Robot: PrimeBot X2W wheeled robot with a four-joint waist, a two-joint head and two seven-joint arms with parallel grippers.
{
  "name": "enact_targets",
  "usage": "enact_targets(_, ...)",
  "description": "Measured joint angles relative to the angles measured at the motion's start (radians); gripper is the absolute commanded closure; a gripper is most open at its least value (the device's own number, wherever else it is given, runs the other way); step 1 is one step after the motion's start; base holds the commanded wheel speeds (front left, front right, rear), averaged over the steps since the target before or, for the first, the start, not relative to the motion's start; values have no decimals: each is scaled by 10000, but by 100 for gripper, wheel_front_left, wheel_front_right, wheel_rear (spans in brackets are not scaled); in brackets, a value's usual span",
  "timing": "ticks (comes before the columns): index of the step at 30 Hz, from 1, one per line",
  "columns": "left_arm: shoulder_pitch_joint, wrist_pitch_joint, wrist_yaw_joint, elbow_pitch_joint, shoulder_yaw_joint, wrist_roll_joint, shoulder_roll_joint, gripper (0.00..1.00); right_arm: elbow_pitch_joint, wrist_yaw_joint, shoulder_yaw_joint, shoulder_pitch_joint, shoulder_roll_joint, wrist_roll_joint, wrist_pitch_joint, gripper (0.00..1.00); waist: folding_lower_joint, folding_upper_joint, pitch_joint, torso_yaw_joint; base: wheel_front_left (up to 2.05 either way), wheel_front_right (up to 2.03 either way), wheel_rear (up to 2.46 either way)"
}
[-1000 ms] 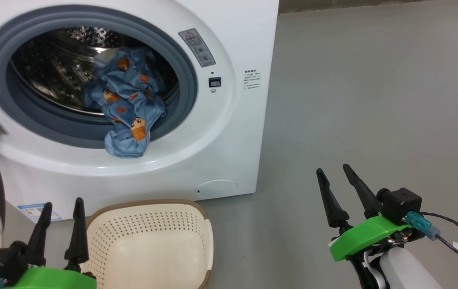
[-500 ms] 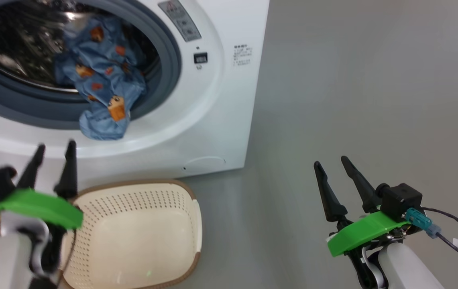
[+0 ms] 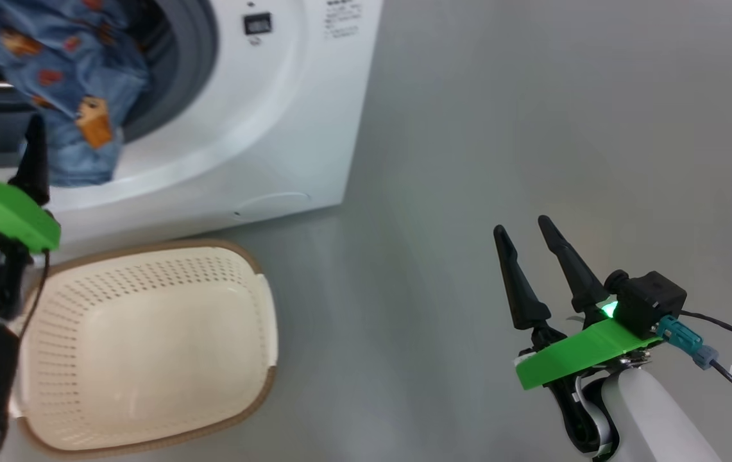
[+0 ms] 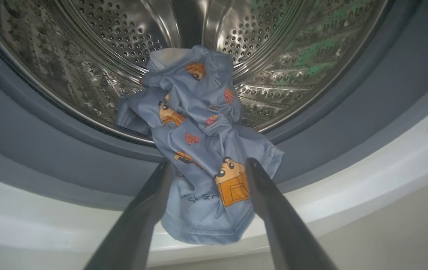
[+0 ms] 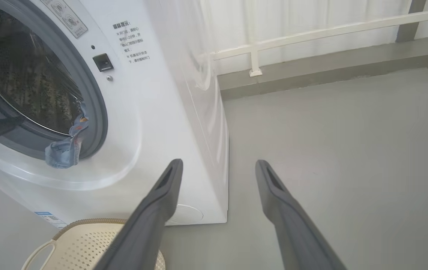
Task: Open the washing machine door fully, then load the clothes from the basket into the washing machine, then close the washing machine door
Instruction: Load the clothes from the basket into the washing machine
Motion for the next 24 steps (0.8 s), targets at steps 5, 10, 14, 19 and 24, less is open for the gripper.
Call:
enact_targets(5, -740, 497, -67, 378, -560, -554, 351, 0, -316, -2, 192, 3, 21, 207, 0, 0, 0, 0, 574, -458, 0, 0, 0)
enact_targets(10, -1420, 763, -71, 892, -926, -723, 786, 0, -525, -2, 224, 5, 44, 320, 0, 0, 0, 0, 1061, -877, 0, 0, 0)
enact_targets(14, -1896, 995, -71, 1490, -1137, -777, 945, 0, -660, -2, 232, 6, 77, 397, 0, 0, 0, 0, 1363, -1152, 0, 0, 0)
enact_targets(19, -2405, 1246, -59, 2291, -1300, -775, 988, 0, -769, 0, 236, 12, 104, 405, 0, 0, 0, 0, 1614, -1383, 0, 0, 0)
enact_targets(24, -2901, 1379, -56, 2855, -1417, -752, 995, 39, -805, 0, 251, 12, 117, 462, 0, 0, 0, 0, 1751, -1462, 0, 0, 0)
